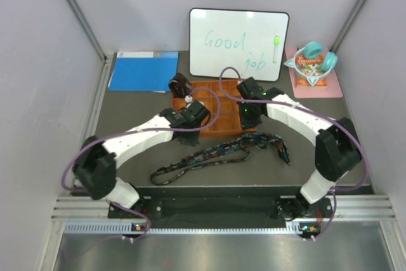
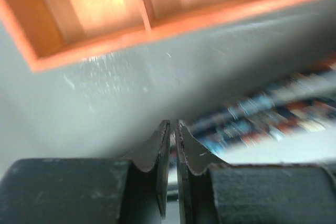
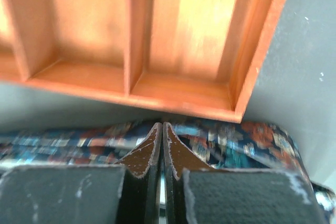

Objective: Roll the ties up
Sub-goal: Flatten out the tie at the center of the board.

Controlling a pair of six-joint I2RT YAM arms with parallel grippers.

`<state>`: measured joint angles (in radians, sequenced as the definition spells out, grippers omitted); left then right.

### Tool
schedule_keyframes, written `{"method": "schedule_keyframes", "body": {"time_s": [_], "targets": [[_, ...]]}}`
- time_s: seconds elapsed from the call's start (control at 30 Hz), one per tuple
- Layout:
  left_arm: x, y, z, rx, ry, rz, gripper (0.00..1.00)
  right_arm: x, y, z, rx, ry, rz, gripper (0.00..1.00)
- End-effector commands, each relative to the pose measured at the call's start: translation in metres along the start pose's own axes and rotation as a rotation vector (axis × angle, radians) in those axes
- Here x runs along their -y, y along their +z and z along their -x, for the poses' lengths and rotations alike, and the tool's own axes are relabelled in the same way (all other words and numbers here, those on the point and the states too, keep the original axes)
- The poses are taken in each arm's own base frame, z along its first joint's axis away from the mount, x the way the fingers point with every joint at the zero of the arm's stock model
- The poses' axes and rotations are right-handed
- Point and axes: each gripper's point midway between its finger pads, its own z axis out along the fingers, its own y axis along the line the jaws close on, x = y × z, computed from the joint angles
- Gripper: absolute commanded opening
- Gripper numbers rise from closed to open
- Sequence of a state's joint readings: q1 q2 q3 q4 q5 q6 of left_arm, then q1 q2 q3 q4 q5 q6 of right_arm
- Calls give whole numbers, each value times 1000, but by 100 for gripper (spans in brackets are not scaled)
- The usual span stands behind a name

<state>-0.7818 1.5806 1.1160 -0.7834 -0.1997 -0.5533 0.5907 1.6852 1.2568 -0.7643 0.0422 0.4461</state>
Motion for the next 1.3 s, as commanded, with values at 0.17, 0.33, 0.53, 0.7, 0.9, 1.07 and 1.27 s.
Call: {"method": "schedule_keyframes", "body": {"time_s": [0.17, 0.33, 0.53, 0.7, 0.9, 1.07, 1.27], "targets": [[-27, -58, -51, 34, -213, -49, 14, -58, -72, -27, 76, -103, 235, 0], [-45, -65, -75, 51, -280, -42, 13, -100, -62, -59, 39, -119, 321, 0], [-36, -44, -102, -24, -326, -97, 12, -138, -33, -70, -66, -128, 432, 0], [-37, -28, -103, -30, -333, -68, 13, -151, -10, -68, -112, -163, 410, 0], [-41, -11, -89, -35, -293, 24, 13, -147, 24, -57, -133, -191, 311, 0], [-54, 0, -72, -45, -278, 47, 13, -149, 42, -41, -142, -171, 331, 0], [-73, 13, -58, -67, -299, 46, 13, -145, 57, -40, -154, -187, 318, 0]]}}
